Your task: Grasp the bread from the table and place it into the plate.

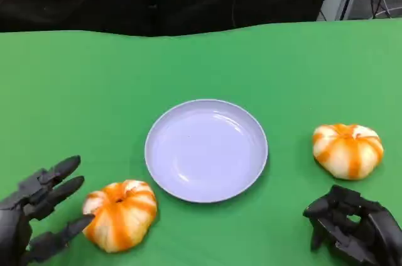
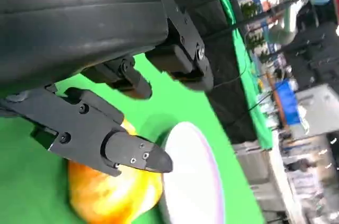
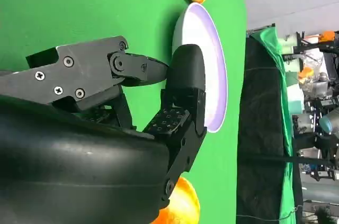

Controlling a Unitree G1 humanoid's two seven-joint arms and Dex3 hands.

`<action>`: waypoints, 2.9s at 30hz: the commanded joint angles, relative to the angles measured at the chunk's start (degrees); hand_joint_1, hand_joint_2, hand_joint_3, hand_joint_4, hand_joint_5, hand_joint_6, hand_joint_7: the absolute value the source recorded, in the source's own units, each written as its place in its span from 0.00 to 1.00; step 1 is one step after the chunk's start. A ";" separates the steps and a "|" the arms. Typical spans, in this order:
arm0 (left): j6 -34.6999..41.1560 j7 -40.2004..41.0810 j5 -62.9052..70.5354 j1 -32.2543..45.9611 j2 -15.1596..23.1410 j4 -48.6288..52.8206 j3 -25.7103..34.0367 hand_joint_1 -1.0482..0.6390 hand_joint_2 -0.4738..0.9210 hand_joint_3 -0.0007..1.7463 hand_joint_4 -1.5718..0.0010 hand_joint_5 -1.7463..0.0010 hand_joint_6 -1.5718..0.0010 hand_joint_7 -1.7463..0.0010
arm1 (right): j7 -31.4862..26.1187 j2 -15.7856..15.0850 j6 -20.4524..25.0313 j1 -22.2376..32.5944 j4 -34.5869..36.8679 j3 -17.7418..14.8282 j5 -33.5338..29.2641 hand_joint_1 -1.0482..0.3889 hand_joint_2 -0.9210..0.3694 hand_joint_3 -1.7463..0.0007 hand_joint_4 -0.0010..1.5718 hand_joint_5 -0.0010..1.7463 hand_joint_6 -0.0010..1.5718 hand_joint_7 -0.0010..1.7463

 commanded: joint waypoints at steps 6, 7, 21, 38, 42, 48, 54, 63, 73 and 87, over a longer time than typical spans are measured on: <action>1.86 6.96 7.68 2.62 1.91 -5.41 -1.79 0.20 1.00 0.09 0.68 1.00 0.70 1.00 | -0.06 -0.98 -0.03 -0.16 -0.19 -0.23 0.24 0.57 0.01 0.77 0.42 0.99 0.51 0.59; 1.95 7.14 7.71 2.66 1.96 -5.51 -1.92 0.20 1.00 0.09 0.68 1.00 0.70 1.00 | -0.06 -0.98 -0.03 -0.16 -0.19 -0.23 0.24 0.57 0.01 0.77 0.42 0.99 0.51 0.59; 4.05 13.27 19.65 5.31 5.38 -13.59 -5.17 0.12 1.00 0.20 0.71 1.00 0.70 1.00 | -0.12 -0.63 -0.21 -0.18 -0.23 -0.15 0.30 0.57 0.01 0.77 0.42 0.99 0.52 0.59; 20.75 17.23 32.77 8.51 9.35 -28.06 -10.96 0.06 1.00 0.26 0.80 1.00 0.73 1.00 | -0.53 -0.43 -0.27 -0.08 -0.49 0.11 0.01 0.57 0.00 0.77 0.43 0.99 0.53 0.57; 28.16 14.53 38.35 6.69 11.17 -30.16 -14.76 0.04 1.00 0.25 0.86 1.00 0.77 1.00 | -1.05 -0.18 -0.48 -0.04 -0.58 0.28 -0.35 0.57 0.00 0.77 0.43 0.99 0.53 0.57; 36.21 11.92 40.76 4.40 12.38 -31.58 -19.21 0.02 1.00 0.26 0.91 1.00 0.80 1.00 | -1.52 0.01 -0.57 -0.20 -0.40 0.28 -0.66 0.56 0.01 0.77 0.43 0.98 0.53 0.57; 39.13 10.08 39.04 3.34 13.15 -31.70 -21.29 0.01 1.00 0.33 0.92 1.00 0.82 0.99 | -1.43 0.08 -0.84 -0.24 -0.21 0.29 -0.73 0.56 0.01 0.77 0.43 0.98 0.53 0.56; 47.58 5.82 39.57 -0.30 12.22 -32.65 -24.95 0.00 1.00 0.35 0.90 0.99 0.84 1.00 | -1.56 0.16 -0.61 0.05 -0.57 0.36 -0.76 0.57 0.00 0.78 0.43 0.98 0.53 0.55; 51.92 5.14 41.16 -2.85 12.47 -32.18 -29.29 0.00 1.00 0.33 0.89 0.99 0.82 0.99 | -1.59 0.41 -0.91 0.17 -0.82 0.41 -0.66 0.56 0.00 0.78 0.43 0.98 0.54 0.55; 51.35 5.84 37.21 -1.92 12.70 -32.16 -29.76 0.50 1.00 0.06 0.84 0.99 0.78 1.00 | -1.84 0.22 -0.58 0.25 -0.99 0.41 -0.64 0.56 0.00 0.78 0.44 0.98 0.54 0.55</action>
